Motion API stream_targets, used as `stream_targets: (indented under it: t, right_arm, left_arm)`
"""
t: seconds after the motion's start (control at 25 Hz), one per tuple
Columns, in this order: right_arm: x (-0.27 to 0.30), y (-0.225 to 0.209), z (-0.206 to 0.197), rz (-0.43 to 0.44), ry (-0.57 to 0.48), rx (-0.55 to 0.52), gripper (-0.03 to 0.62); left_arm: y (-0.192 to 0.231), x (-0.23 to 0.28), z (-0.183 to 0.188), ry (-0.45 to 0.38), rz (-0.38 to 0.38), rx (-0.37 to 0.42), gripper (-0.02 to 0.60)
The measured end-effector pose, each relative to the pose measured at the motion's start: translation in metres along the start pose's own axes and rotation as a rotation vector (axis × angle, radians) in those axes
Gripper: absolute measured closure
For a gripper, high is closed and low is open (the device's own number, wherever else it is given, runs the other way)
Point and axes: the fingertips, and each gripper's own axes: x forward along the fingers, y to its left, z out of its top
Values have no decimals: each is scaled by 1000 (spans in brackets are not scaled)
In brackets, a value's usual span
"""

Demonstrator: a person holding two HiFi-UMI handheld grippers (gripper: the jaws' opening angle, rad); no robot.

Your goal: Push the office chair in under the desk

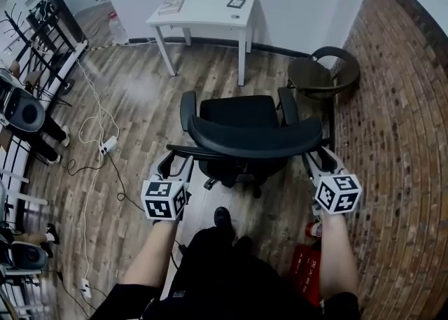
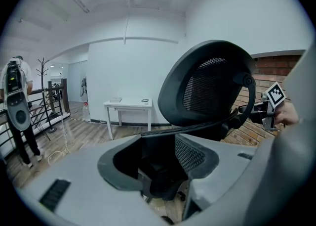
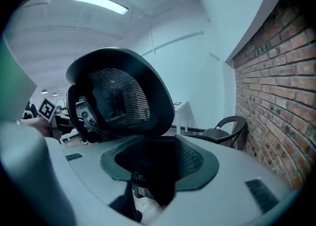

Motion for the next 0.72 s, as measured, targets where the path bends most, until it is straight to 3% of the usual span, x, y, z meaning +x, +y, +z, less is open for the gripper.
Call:
stream_targets:
  t: [0.32, 0.56, 0.72]
  right_arm:
    - [57, 28, 33, 113, -31, -61, 423]
    - [96, 26, 48, 66, -3, -198, 393]
    - [116, -7, 49, -1, 43, -179, 370]
  left_arm:
    - [23, 31, 17, -12, 25, -8, 383]
    - [57, 57, 35, -24, 38, -23, 383]
    - [82, 77, 46, -36, 46, -33, 383]
